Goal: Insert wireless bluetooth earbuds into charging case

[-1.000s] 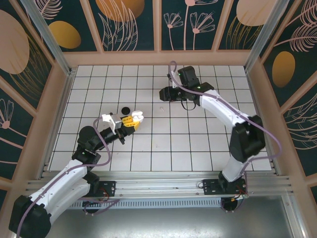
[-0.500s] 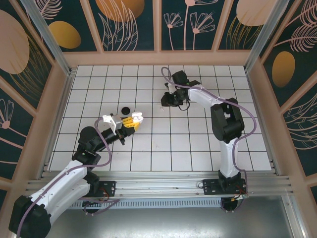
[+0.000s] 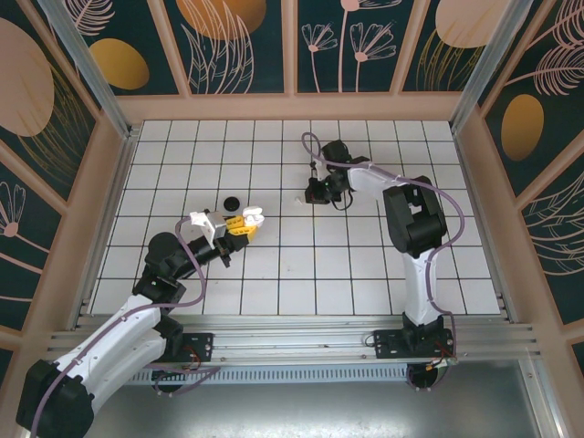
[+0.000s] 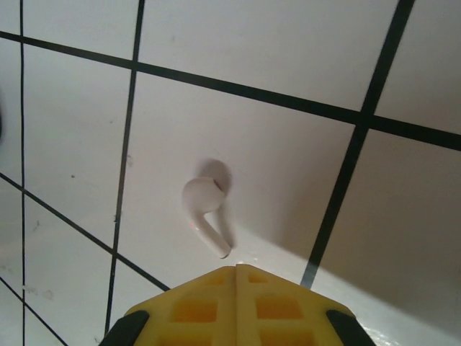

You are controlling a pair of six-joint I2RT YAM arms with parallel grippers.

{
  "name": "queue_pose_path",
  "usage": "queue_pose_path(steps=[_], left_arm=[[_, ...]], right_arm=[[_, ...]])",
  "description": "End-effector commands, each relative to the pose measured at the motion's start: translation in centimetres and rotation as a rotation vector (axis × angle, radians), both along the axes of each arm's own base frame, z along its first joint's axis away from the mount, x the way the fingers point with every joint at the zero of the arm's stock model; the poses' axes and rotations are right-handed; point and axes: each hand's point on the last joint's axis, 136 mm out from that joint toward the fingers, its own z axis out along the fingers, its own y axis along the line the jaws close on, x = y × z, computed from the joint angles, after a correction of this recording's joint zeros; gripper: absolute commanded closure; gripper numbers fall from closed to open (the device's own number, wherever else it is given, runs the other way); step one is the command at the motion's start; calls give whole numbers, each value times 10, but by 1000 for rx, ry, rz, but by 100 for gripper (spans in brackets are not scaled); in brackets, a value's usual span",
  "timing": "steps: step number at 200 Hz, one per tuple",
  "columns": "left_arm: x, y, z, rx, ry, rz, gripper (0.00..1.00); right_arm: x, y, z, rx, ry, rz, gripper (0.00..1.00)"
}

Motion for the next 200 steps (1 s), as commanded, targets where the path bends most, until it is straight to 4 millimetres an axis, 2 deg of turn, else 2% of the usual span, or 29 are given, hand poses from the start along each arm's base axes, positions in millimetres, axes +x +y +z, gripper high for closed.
queue_pose_path(steps=[1, 88, 148, 187, 200], left_arm=[[-2, 0, 5, -3, -22, -4, 100], [-3, 2, 8, -10, -21, 1, 100], [-2, 1, 8, -10, -25, 3, 100], [-3, 2, 8, -9, -25, 4, 100], [-3, 2, 8, -7, -27, 3, 100]], right_arm=[[2, 1, -12, 31, 9, -6, 96], [-10, 22, -21, 119, 67, 19, 99], [-9, 29, 1, 158, 39, 20, 99], [-3, 18, 12, 134, 8, -39, 100], [-1, 13, 16, 131, -3, -71, 96]])
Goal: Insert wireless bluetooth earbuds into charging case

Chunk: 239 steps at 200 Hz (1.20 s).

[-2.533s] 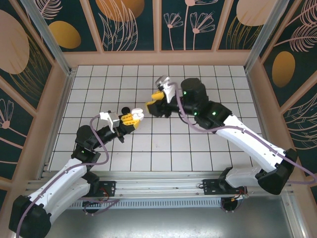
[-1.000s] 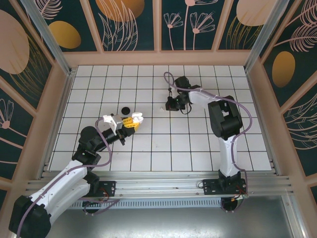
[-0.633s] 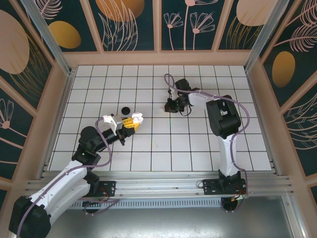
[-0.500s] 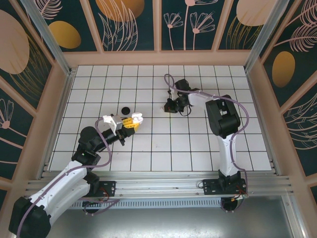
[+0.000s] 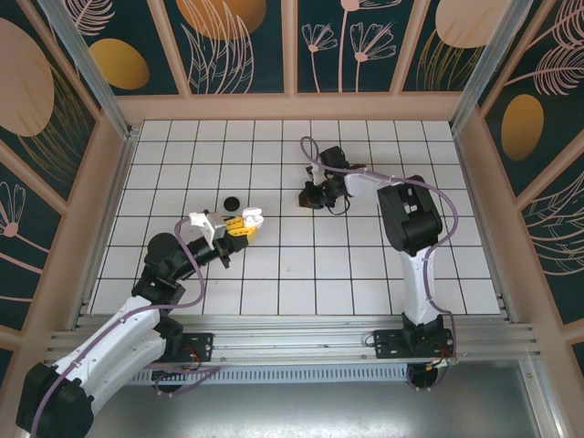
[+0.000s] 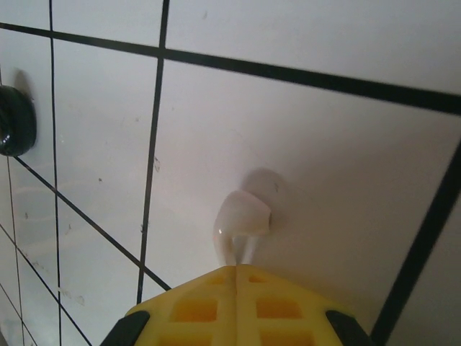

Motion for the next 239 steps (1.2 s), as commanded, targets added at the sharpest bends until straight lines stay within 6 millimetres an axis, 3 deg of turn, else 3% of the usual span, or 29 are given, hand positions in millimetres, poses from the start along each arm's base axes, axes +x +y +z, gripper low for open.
queue_pose_path(steps=[1, 53, 105, 239], left_arm=[[-1, 1, 8, -9, -31, 2, 100], [-1, 1, 9, -11, -42, 4, 100], [0, -1, 9, -10, -41, -2, 100], [0, 1, 4, 3, -37, 6, 100]], right_arm=[[8, -8, 27, 11, -53, -68, 96], [17, -8, 34, 20, -84, -114, 79], [26, -2, 25, -14, -83, -107, 65], [26, 9, 3, -75, -56, -78, 64]])
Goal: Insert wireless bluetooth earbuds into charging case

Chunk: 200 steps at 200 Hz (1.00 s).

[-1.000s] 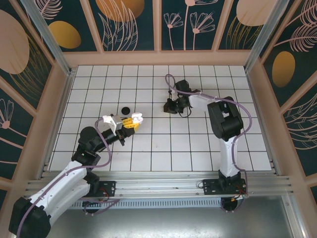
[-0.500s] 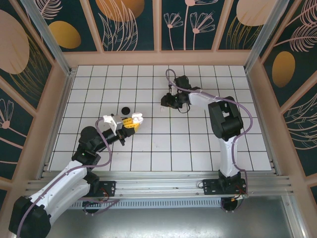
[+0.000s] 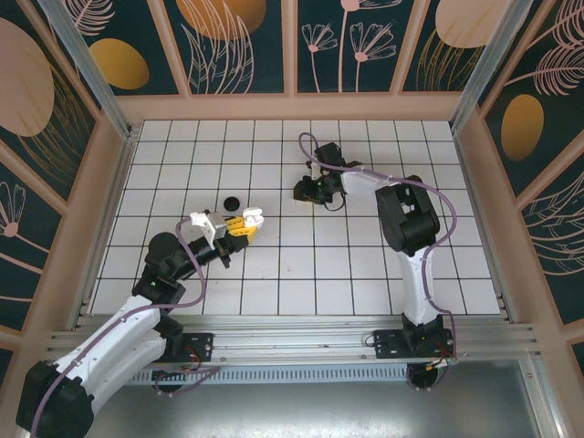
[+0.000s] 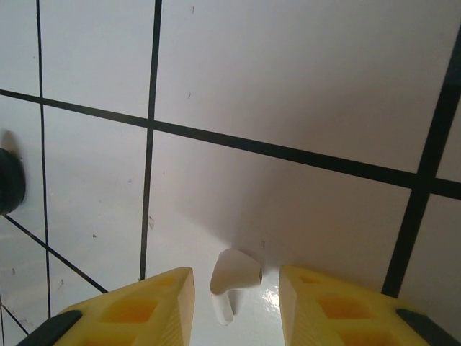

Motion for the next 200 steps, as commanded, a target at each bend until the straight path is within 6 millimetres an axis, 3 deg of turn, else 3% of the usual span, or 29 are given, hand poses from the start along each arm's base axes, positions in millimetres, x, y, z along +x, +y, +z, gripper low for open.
queue_pose_path(steps=[1, 136, 200], left_arm=[[-1, 1, 6, -4, -38, 6, 100], [-4, 4, 7, -4, -47, 16, 100], [-6, 7, 8, -5, -51, 25, 100]], right_arm=[[3, 4, -1, -20, -7, 13, 64], [-8, 12, -13, -80, 19, 36, 72], [-4, 18, 0, -68, -1, 35, 77]])
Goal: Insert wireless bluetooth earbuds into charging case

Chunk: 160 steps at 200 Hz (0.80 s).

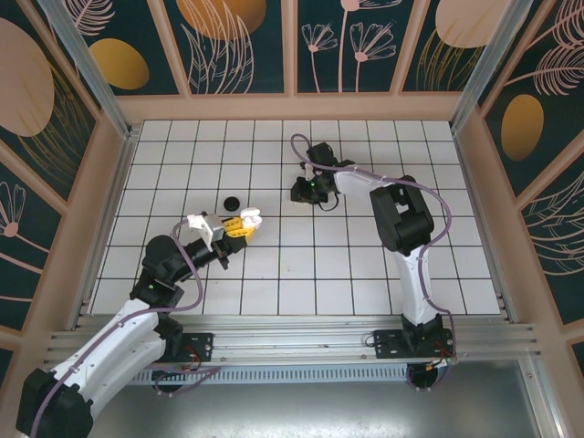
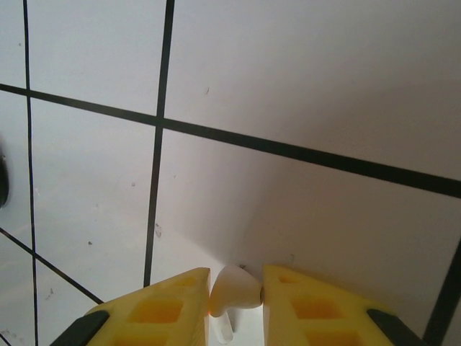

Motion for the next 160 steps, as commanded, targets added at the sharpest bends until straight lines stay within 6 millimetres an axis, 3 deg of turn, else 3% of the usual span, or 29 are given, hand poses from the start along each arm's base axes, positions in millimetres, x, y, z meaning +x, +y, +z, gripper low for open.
queue_pose_path(steps=[1, 91, 160], left_arm=[[-2, 2, 2, 3, -29, 11, 100], [-1, 4, 1, 0, -29, 20, 100], [7, -1, 6, -9, -21, 19, 100]], right_arm=[[-1, 5, 3, -14, 6, 15, 77], [2, 3, 41, -3, -61, -4, 78], [3, -11, 118, -20, -249, -66, 78]])
